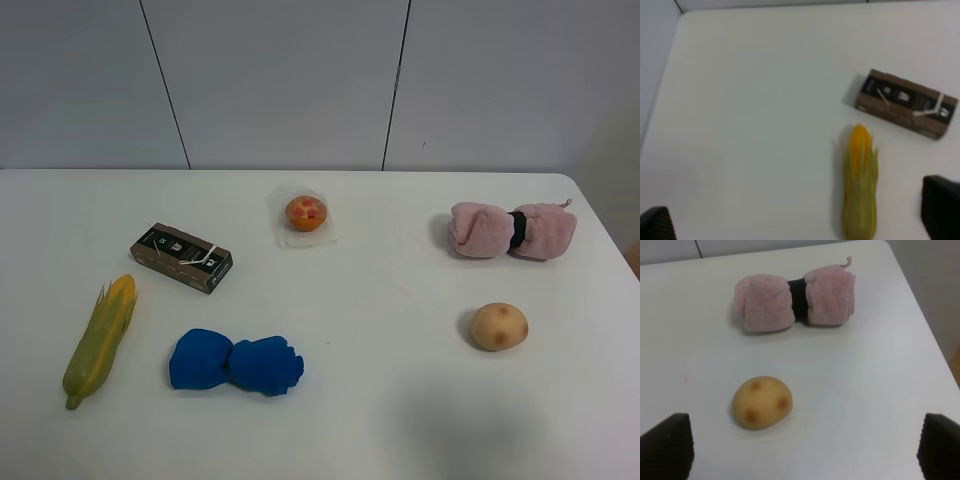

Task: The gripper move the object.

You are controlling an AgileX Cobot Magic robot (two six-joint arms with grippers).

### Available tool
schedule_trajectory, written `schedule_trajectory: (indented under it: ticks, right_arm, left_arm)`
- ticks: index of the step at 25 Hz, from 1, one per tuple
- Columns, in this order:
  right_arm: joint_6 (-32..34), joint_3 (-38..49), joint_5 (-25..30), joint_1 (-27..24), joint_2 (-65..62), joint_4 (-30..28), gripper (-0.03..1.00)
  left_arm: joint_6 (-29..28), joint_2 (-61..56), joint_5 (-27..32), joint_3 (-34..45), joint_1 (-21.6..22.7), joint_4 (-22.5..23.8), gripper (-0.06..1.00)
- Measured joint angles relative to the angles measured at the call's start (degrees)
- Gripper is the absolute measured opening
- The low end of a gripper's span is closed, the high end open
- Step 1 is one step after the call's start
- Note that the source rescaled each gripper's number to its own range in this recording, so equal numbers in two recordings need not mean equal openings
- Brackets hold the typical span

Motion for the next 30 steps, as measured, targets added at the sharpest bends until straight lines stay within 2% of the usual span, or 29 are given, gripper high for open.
schedule_trajectory:
  ticks: [2, 7, 12, 20, 30]
  right_arm:
    - [0.0, 0.0, 0.0, 0.0, 0.0, 0.0, 1.0]
    - [0.0, 0.0, 0.0, 0.0, 0.0, 0.0, 1.0]
    - [0.0, 0.0, 0.0, 0.0, 0.0, 0.0, 1.0]
    - [0.0, 0.0, 0.0, 0.0, 0.0, 0.0, 1.0]
    - [0.0, 0.0, 0.0, 0.0, 0.0, 0.0, 1.0]
  left_arm:
    - [0.0, -5.1, -1.2, 5.1, 0.0, -1.5, 1.0]
    - [0.0, -20.3, -10.3, 18.5, 0.0, -5.1, 1.0]
    - [0.0, -33.3, -10.7, 26.6, 0.0, -5.3, 1.0]
    - [0.2, -37.4, -8.6, 31.8, 0.0, -4.1, 1.0]
    - [0.1, -37.5, -8.7, 32.0, 0.0, -3.8, 1.0]
